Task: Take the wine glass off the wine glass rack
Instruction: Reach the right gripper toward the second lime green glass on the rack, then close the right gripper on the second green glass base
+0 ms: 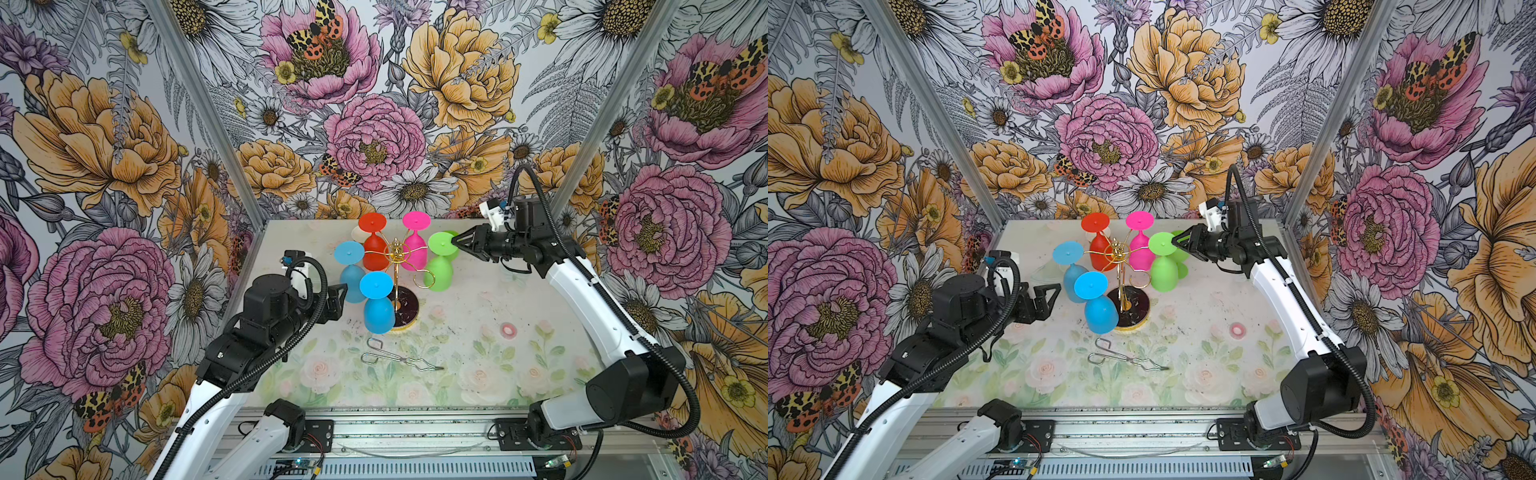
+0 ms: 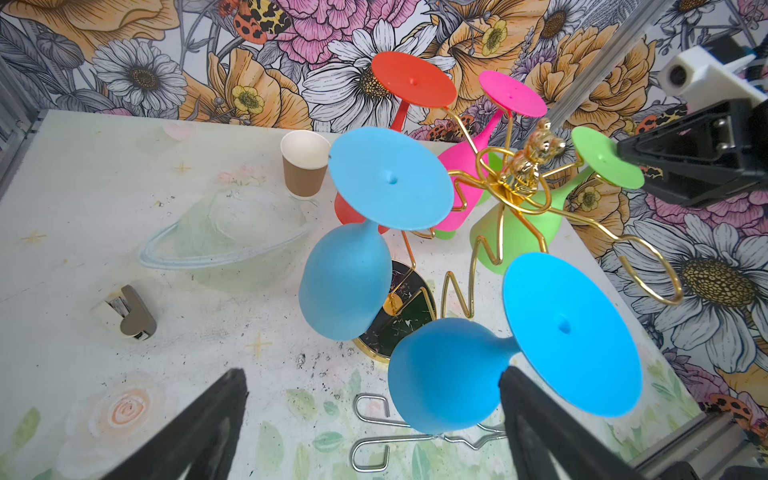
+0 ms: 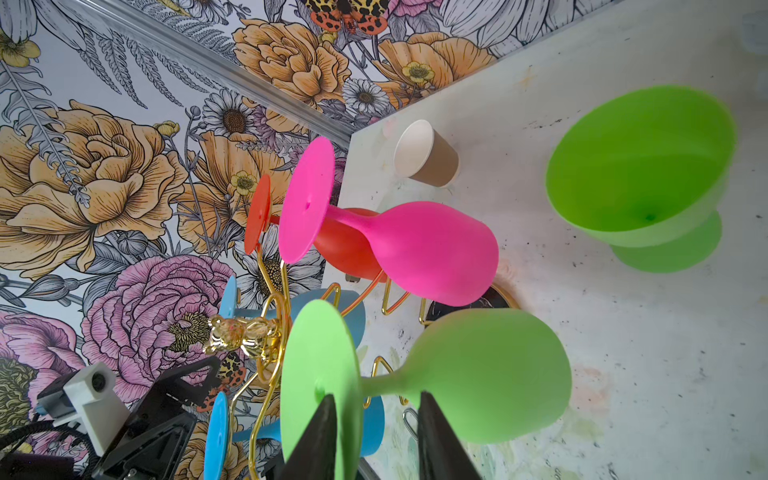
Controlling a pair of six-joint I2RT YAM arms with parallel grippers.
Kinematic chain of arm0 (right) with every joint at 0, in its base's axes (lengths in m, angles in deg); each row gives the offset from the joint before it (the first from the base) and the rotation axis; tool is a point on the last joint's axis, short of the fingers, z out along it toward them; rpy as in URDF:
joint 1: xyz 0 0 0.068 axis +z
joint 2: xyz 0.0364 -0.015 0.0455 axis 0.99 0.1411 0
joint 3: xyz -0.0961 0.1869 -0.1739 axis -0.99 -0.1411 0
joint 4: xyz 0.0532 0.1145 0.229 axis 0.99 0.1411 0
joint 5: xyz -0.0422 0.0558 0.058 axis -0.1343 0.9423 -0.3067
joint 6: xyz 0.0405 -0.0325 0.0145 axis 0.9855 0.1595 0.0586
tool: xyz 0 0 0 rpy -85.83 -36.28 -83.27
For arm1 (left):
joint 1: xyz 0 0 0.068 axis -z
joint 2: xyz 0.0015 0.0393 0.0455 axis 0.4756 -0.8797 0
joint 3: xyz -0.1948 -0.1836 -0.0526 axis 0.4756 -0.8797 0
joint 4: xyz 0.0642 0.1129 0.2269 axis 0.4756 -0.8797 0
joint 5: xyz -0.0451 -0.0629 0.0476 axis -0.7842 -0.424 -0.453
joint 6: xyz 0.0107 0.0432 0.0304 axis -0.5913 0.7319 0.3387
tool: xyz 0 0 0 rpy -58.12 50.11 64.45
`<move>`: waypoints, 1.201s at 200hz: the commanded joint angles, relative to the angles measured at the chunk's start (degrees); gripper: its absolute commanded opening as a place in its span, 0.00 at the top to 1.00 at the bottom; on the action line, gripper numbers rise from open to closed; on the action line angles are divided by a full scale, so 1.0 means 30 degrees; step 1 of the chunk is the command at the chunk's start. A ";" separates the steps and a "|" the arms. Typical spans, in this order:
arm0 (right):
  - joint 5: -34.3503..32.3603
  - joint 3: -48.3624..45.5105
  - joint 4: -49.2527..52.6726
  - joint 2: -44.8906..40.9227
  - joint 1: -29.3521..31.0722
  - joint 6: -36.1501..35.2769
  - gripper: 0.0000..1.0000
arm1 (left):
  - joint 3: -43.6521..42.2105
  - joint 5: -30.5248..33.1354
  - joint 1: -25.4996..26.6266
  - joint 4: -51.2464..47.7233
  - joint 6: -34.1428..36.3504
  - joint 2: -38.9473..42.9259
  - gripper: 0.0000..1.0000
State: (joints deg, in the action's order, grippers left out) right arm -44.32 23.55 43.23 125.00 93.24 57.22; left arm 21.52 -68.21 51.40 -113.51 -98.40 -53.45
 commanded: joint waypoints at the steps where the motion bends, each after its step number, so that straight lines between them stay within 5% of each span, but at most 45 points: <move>1: 0.0349 -0.0243 -0.0984 -0.0697 0.0170 0.0311 0.69 | -0.0260 -0.0221 -0.0193 0.0405 0.0192 0.0302 0.04; 151: 0.0811 -0.0578 -0.2299 -0.0813 0.0286 0.1695 0.96 | -0.0542 -0.0298 -0.0212 0.0422 0.0381 0.0450 0.04; 240: 0.1226 -0.0814 -0.3250 -0.1280 0.0536 0.2773 1.00 | -0.0527 -0.0277 -0.0199 0.0438 0.0600 0.0274 0.04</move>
State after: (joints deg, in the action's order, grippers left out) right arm -41.57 21.94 36.08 123.27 94.29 64.13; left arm 20.45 -68.23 51.40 -113.49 -97.81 -52.73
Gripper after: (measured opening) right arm 0.049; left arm 0.960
